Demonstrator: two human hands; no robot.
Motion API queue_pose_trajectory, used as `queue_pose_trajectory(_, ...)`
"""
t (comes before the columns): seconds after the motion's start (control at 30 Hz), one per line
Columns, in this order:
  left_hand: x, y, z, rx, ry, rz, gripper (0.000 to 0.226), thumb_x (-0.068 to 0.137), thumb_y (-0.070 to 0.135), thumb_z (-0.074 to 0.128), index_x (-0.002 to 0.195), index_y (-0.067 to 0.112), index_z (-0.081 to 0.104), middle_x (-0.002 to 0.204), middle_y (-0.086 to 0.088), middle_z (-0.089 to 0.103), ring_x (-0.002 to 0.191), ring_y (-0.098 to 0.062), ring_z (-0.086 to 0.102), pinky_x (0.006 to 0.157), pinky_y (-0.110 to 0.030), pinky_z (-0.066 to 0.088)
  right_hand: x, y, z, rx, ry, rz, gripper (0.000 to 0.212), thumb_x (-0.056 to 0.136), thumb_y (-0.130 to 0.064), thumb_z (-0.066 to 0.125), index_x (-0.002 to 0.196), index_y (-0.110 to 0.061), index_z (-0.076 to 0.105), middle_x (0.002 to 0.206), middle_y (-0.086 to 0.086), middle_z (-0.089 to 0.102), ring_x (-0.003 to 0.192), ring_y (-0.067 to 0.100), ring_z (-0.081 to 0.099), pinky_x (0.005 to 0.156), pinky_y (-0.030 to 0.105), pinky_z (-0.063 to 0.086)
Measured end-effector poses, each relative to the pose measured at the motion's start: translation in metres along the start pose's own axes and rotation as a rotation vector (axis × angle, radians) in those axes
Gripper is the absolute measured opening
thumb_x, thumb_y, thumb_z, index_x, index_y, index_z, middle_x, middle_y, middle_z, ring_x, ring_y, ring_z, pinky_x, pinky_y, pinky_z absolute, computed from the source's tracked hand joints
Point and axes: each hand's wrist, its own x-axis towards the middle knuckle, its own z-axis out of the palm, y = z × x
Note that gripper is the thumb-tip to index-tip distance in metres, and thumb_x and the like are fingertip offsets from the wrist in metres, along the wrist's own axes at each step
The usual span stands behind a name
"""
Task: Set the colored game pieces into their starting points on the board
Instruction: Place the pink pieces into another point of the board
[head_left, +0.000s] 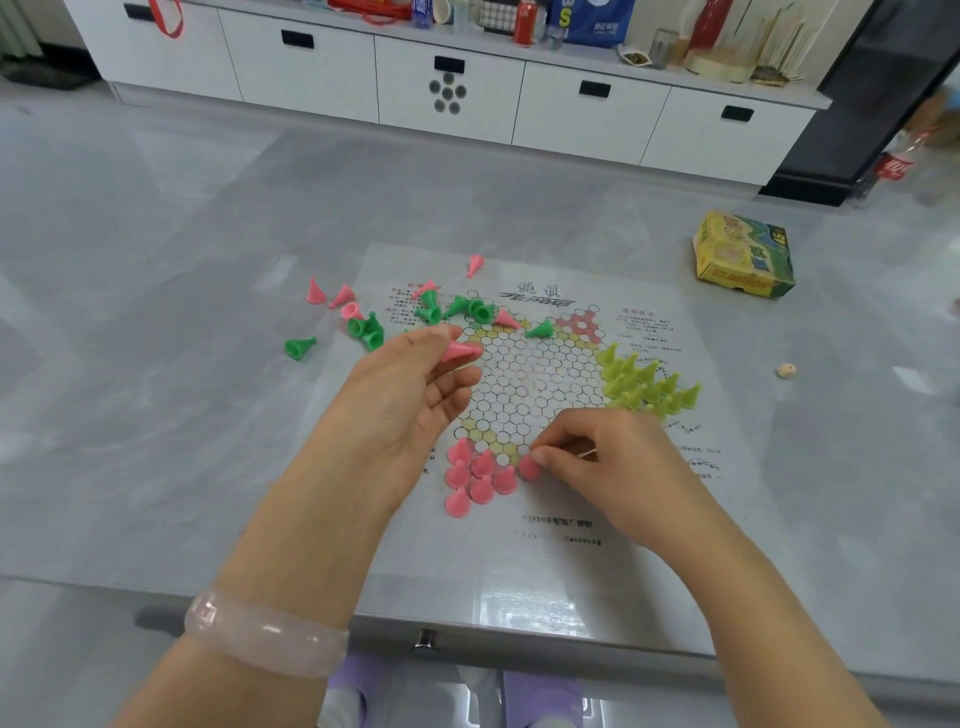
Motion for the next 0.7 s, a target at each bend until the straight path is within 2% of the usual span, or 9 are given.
queue_pose_trajectory(0.17, 0.0027, -0.0001, -0.0025, -0.027, 0.0, 0.008, 0.008, 0.091, 0.011, 0.05, 0.088, 0.009, 0.058, 0.071, -0.003, 0.067, 0.053, -0.006, 0.064, 0.05, -0.017, 0.051, 0.002, 0.0008, 0.0018, -0.028, -0.002, -0.009, 0.01, 0.081, -0.025, 0.066, 0.072, -0.027, 0.069, 0.075, -0.013, 0.071, 0.072, 0.001, 0.061, 0.073, 0.027, 0.051)
queue_pose_trajectory(0.37, 0.0031, 0.0014, -0.0035, -0.052, 0.024, 0.005, 0.01, 0.092, 0.012, 0.048, 0.088, 0.009, 0.057, 0.057, 0.001, 0.068, 0.049, -0.007, 0.063, 0.049, -0.017, 0.052, 0.0019, 0.0021, 0.0021, -0.036, -0.004, -0.011, 0.011, 0.081, -0.025, 0.066, 0.07, -0.029, 0.068, 0.074, -0.015, 0.07, 0.073, -0.001, 0.061, 0.072, 0.022, 0.05)
queue_pose_trajectory(0.7, 0.0041, 0.002, -0.0049, -0.058, 0.027, 0.007, 0.012, 0.091, 0.011, 0.047, 0.087, 0.01, 0.058, 0.06, 0.0, 0.067, 0.049, -0.008, 0.063, 0.049, -0.018, 0.051, 0.0002, 0.0006, 0.0027, -0.053, -0.014, -0.037, 0.006, 0.081, -0.026, 0.066, 0.077, -0.028, 0.07, 0.074, -0.016, 0.068, 0.073, -0.003, 0.06, 0.068, 0.012, 0.046)
